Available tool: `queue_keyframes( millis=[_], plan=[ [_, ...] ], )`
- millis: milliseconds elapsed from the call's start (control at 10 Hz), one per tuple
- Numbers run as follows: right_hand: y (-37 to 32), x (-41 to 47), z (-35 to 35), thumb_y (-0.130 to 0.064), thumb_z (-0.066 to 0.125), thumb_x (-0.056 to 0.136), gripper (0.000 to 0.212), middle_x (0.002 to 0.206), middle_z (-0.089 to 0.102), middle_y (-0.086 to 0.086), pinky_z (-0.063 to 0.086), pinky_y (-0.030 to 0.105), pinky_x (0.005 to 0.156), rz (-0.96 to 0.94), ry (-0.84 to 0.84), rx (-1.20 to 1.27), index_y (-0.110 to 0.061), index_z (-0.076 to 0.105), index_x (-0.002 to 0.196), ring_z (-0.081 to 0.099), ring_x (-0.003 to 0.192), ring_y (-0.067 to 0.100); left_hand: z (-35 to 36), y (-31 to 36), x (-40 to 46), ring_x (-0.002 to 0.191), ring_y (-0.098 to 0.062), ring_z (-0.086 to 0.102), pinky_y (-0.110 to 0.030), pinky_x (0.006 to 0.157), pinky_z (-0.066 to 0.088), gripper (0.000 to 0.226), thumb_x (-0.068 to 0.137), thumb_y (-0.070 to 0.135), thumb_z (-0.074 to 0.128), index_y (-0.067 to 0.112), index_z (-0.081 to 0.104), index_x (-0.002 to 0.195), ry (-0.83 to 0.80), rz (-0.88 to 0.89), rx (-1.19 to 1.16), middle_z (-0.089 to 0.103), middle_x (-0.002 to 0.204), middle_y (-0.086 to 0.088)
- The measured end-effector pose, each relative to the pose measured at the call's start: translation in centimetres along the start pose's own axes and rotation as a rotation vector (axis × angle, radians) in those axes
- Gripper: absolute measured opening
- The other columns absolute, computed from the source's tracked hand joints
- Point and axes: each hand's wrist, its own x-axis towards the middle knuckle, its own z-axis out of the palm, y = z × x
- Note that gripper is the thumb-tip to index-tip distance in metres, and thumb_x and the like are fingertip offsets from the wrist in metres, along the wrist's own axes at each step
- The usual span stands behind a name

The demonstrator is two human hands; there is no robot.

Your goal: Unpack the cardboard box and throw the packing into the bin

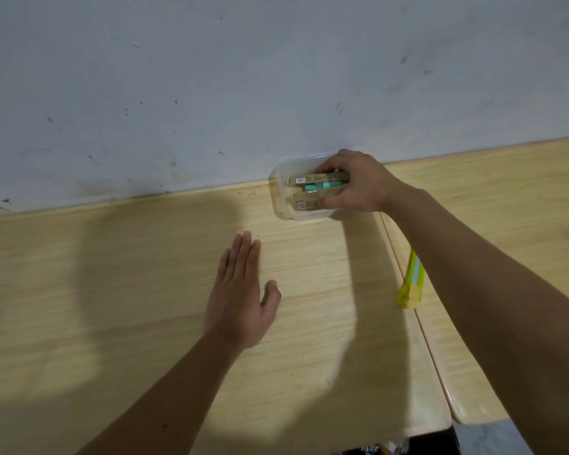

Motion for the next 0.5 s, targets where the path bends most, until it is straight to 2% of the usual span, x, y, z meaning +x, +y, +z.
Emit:
queue_keyframes(
  millis=[100,300,400,500],
  plan=[
    [0.11,0.35,0.13,-0.036,0.088,0.072,0.065,0.123,0.066,-0.001,0.052,0.034,0.1,-0.005,-0.025,0.024,-0.019,0.067,0.132,0.061,0.112,0.019,-0.04,0.04,-0.13,0.162,-0.025,0.008,-0.048,0.129,0.018,0.074,0.099,0.039,0.043,-0.002,0.03,0.159,-0.008,-0.002,-0.002,0.02,0.171,-0.017],
    [0.51,0.47,0.68,-0.028,0.09,0.076,0.075,0.135,0.064,0.0,0.043,0.02,0.096,0.026,-0.066,0.079,-0.019,0.058,0.143,0.061,0.119,0.014,0.06,0.05,-0.11,0.162,-0.025,0.008,-0.047,0.13,0.017,0.074,0.099,0.039,0.043,-0.002,0.03,0.159,-0.002,0.007,-0.01,0.019,0.171,-0.018],
    [0.24,0.16,0.4,-0.029,0.093,0.071,0.074,0.13,0.067,-0.002,0.042,0.011,0.088,0.026,0.0,0.08,-0.019,0.063,0.138,0.062,0.113,0.011,-0.19,0.12,-0.13,0.162,-0.025,0.007,-0.047,0.13,0.016,0.074,0.099,0.039,0.043,-0.002,0.029,0.159,0.004,0.011,-0.023,0.019,0.172,-0.017],
    [0.15,-0.35,0.15,-0.038,0.093,0.069,0.065,0.124,0.067,-0.005,0.049,0.019,0.089,-0.034,0.13,0.073,-0.022,0.07,0.128,0.062,0.112,0.014,0.1,0.19,-0.09,0.162,-0.026,0.008,-0.047,0.13,0.017,0.074,0.098,0.038,0.043,-0.002,0.03,0.158,0.031,0.009,-0.032,0.02,0.171,-0.017]
  ],
)
